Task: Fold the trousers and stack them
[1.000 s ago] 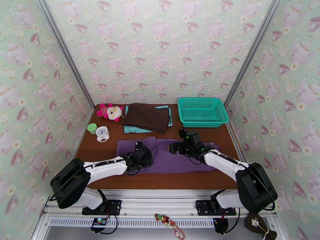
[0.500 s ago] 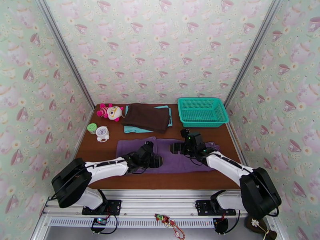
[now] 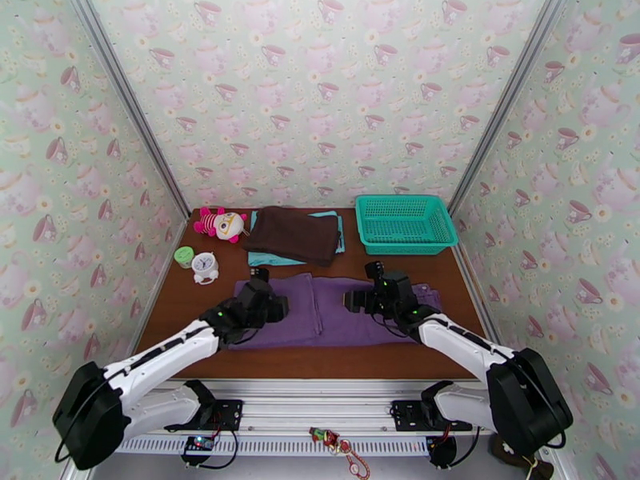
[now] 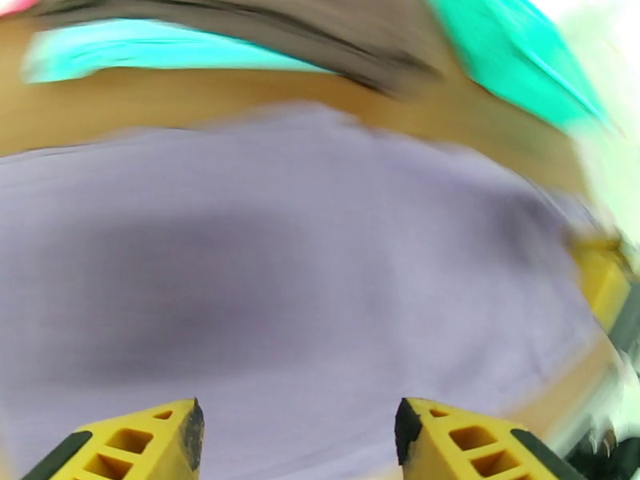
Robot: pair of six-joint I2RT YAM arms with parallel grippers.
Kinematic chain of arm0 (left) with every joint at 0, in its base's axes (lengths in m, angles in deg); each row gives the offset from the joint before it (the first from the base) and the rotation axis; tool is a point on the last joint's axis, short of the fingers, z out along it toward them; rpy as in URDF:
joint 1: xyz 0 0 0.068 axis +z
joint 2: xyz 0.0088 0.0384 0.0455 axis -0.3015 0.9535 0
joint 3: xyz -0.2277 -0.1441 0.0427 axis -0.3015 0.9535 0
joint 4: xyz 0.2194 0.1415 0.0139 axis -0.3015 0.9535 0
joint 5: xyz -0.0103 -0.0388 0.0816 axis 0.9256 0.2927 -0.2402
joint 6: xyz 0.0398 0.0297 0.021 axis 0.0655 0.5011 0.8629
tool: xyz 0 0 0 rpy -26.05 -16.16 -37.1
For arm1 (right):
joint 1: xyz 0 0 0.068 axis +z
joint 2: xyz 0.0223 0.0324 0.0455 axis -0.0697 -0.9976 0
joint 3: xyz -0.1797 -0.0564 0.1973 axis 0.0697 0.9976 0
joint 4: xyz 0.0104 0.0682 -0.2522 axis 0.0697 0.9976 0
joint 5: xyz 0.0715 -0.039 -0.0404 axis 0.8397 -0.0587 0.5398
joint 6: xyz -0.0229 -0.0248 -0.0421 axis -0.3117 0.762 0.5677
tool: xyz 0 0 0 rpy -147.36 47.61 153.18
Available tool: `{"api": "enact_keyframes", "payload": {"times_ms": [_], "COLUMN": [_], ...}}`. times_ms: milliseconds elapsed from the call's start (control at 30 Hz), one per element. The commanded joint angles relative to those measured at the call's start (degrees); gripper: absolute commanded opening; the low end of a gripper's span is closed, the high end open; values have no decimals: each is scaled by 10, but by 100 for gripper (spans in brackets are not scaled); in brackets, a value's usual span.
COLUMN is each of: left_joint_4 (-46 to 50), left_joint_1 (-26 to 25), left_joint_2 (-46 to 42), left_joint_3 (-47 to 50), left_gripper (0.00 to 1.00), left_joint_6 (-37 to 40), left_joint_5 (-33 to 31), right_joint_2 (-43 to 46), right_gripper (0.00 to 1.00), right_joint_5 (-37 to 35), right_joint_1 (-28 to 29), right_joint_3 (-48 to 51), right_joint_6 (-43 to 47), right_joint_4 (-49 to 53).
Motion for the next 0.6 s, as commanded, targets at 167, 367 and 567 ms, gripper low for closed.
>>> {"api": "enact_keyframes", "payload": {"times_ms": [167,367,567], "left_joint_4": [50,7,13], "left_joint_1": [203,234,237], "left_joint_2": [-19,74,85], "left_joint_3": [69,63,54], "left_gripper": [60,59,61], "left_joint_6": [48,51,57], "left_joint_5": [113,163,143], "right_joint_2": [-35,-58,-76], "right_gripper": [87,89,91], "right_joint_5": [34,41,57], "right_joint_1": [20,20,20], "right_joint_3": [-13,-25,-23], "right_joint_6": [9,13,3], "right_joint_4": [-48,-39,-53]}}
